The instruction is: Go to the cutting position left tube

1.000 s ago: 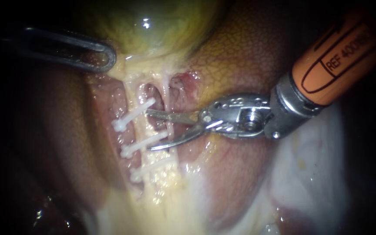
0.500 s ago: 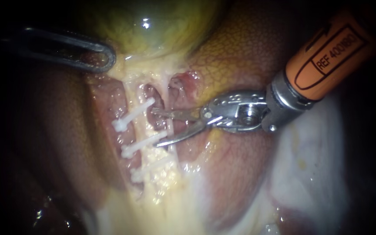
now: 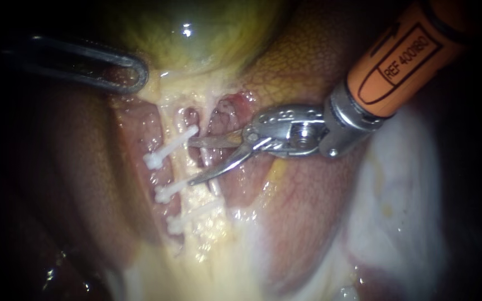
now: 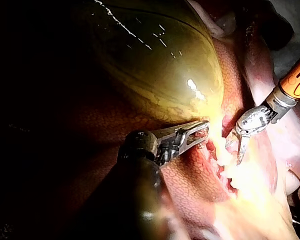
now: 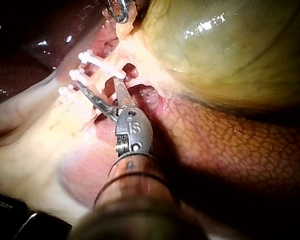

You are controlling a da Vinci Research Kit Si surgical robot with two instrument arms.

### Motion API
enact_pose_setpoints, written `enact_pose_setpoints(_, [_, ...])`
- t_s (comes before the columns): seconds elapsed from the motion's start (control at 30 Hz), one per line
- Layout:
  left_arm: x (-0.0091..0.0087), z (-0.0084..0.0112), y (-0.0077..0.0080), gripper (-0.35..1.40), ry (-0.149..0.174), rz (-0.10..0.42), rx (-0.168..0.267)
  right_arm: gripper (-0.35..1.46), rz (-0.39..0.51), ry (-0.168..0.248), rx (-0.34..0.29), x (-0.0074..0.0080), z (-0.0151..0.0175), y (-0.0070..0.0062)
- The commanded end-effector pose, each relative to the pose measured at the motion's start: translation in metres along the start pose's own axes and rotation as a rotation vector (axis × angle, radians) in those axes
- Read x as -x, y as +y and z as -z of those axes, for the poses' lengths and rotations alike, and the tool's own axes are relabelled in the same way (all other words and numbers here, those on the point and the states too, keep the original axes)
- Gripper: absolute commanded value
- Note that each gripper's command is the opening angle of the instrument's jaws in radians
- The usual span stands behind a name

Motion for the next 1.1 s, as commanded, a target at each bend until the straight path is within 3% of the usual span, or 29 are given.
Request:
enact_pose_setpoints(0.03, [0.0000,0.0000,0.0000,-0.35,0.000,0.000,0.000,1.24,0.003,0.001,-0.016,-0.0001,-0.0004,-0.0001])
enact_pose_setpoints(0.2, [0.0000,0.0000,0.0000,-0.35,0.000,0.000,0.000,1.21,0.024,0.008,-0.051,-0.0005,-0.0018,-0.0006])
enact_pose_setpoints(0.9, [0.0000,0.0000,0.0000,-0.35,0.000,0.000,0.000,1.06,0.043,0.184,-0.111,-0.0020,-0.0044,0.0000])
enact_pose_setpoints(1.1, [0.0000,0.0000,0.0000,-0.35,0.000,0.000,0.000,1.02,0.036,0.225,-0.138,-0.0036,-0.0040,-0.0008])
